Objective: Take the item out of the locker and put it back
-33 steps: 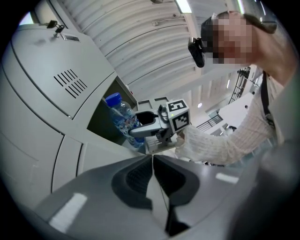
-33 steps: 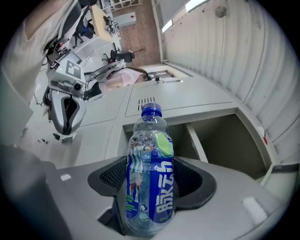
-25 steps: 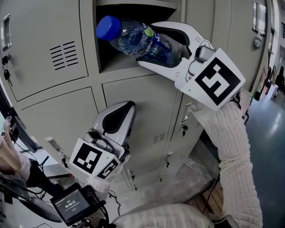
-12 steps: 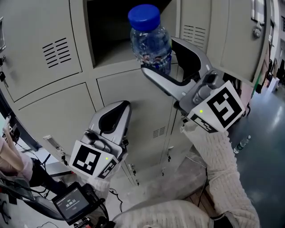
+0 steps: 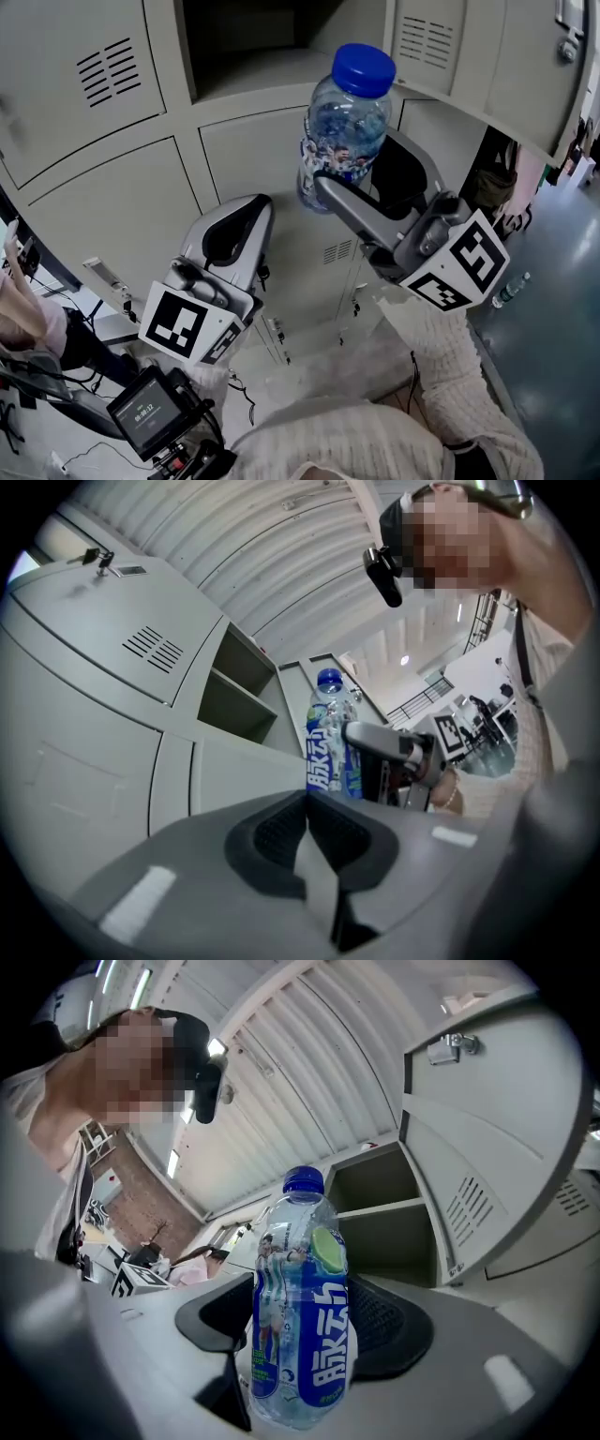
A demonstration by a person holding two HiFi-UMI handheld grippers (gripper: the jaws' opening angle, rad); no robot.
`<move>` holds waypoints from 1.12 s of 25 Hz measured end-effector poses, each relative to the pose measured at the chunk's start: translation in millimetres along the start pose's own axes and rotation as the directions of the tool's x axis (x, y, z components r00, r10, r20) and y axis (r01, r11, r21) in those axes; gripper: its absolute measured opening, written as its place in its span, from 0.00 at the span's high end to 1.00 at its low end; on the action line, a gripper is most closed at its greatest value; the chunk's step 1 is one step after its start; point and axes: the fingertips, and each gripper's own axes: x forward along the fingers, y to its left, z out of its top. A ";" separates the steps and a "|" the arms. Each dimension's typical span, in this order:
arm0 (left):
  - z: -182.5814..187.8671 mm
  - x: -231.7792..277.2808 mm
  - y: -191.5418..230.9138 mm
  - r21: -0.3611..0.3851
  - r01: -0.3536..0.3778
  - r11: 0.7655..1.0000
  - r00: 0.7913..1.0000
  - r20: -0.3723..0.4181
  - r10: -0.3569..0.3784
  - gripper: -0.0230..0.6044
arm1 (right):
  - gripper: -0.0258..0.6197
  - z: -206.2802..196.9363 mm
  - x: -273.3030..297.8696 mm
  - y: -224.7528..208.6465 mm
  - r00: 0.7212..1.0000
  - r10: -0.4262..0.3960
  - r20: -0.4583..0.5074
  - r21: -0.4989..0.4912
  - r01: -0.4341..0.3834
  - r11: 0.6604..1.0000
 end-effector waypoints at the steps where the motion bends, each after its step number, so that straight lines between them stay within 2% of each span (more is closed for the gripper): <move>1: -2.6 -1.1 -0.6 -0.004 -0.001 1.000 1.000 -0.005 0.001 0.95 | 0.47 -3.5 -3.0 1.0 1.000 -0.002 0.001 0.022 0.002 1.000; 7: -18.4 -12.1 -14.1 -0.008 -0.007 1.000 0.999 -0.048 0.007 0.95 | 0.47 -37.9 -24.8 9.9 1.000 -0.012 -0.008 0.201 0.013 0.980; 14: -44.5 -16.6 -21.9 -0.125 -0.013 0.992 0.997 -0.072 0.004 0.95 | 0.47 -80.0 -41.6 15.3 0.998 -0.009 -0.068 0.301 0.030 0.953; 20: -63.0 -17.5 -33.9 -0.158 0.038 0.987 0.992 -0.114 -0.056 0.95 | 0.47 -103.9 -48.4 21.0 0.993 -0.017 -0.117 0.331 0.055 0.942; 28: -72.5 -18.2 -36.5 -0.178 0.054 0.983 0.988 -0.135 -0.079 0.95 | 0.47 -120.6 -51.7 20.2 0.989 -0.015 -0.145 0.369 0.068 0.927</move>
